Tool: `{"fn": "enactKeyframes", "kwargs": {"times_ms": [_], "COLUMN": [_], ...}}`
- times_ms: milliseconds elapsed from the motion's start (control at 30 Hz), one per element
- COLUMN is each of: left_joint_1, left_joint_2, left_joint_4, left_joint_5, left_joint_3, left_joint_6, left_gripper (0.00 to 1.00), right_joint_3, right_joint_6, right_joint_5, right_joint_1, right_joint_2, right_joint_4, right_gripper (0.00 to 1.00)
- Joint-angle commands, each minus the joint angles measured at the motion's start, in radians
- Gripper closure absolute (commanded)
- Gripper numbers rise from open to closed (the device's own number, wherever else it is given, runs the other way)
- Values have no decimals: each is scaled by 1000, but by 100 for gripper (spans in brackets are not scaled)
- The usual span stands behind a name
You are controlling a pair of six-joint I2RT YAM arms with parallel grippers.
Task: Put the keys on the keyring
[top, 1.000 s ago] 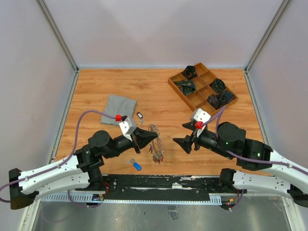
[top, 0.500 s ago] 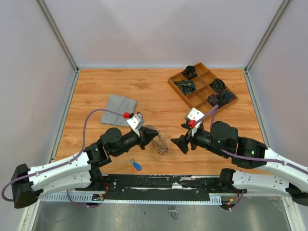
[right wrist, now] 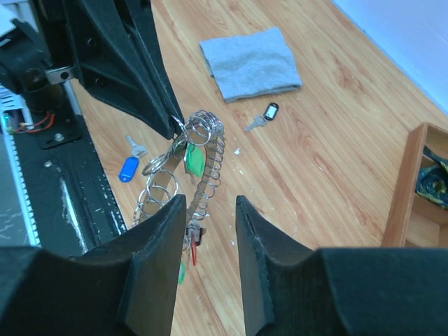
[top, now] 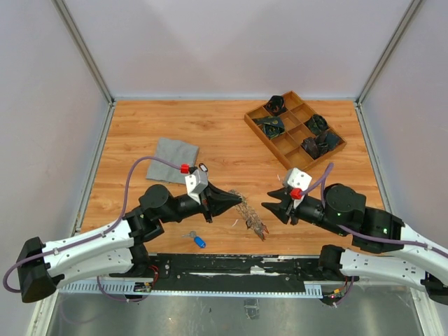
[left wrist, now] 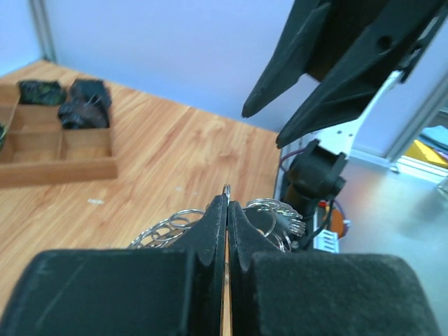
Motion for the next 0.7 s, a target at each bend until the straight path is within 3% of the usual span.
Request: {"fn": "enactKeyframes", "kwargs": {"times_ms": [0, 200, 400, 667], "left_joint_1": [3, 3, 3, 2], "left_joint_2": [-45, -34, -18, -2], "left_joint_4": [136, 166, 168, 167], "left_joint_5": [128, 206, 266, 327], "left_joint_3": [47, 78, 116, 159], "left_joint_6": [-18, -34, -36, -35], "left_gripper": [99, 99, 99, 100], "right_joint_3": [-23, -38, -77, -46], "right_joint_6": [-78, -68, -64, -57], "right_joint_5": [-123, -289, -320, -410], "right_joint_1": [-3, -3, -2, -3], "right_joint_2": [-44, -23, -31, -21], "right_joint_4": [80, 173, 305, 309], "right_gripper": [65, 65, 68, 72]}}
